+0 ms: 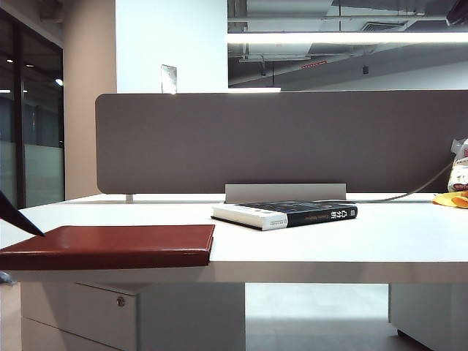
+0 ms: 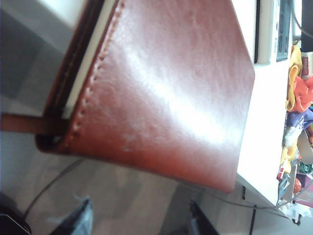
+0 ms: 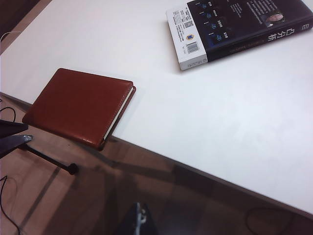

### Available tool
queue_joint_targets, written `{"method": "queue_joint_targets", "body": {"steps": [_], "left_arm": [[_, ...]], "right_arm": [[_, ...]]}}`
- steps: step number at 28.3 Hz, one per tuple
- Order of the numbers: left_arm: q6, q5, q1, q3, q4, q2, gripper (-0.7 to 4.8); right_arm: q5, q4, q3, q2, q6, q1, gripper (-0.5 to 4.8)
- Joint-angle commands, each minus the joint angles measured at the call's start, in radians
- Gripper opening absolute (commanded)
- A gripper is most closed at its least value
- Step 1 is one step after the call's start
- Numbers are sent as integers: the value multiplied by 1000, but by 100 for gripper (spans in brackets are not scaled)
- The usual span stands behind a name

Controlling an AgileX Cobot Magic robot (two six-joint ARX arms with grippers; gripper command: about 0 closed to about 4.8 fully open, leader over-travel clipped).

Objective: Pick up the red book and place it on top of the black book.

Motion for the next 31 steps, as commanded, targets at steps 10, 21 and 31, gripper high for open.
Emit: {"method": "queue_joint_targets", "body": {"steps": [10,21,31], "left_arm": [[-83,29,2,19,190,166,252],[-86,35,2,109,185,251,251],[-84,33,2,118,237,374,251]], "right_arm": [[1,-6,3,1,-8,0,-6],[1,-16,3,1,-29,0,-6],[2,-15,3,1,-31,0,-6]]}}
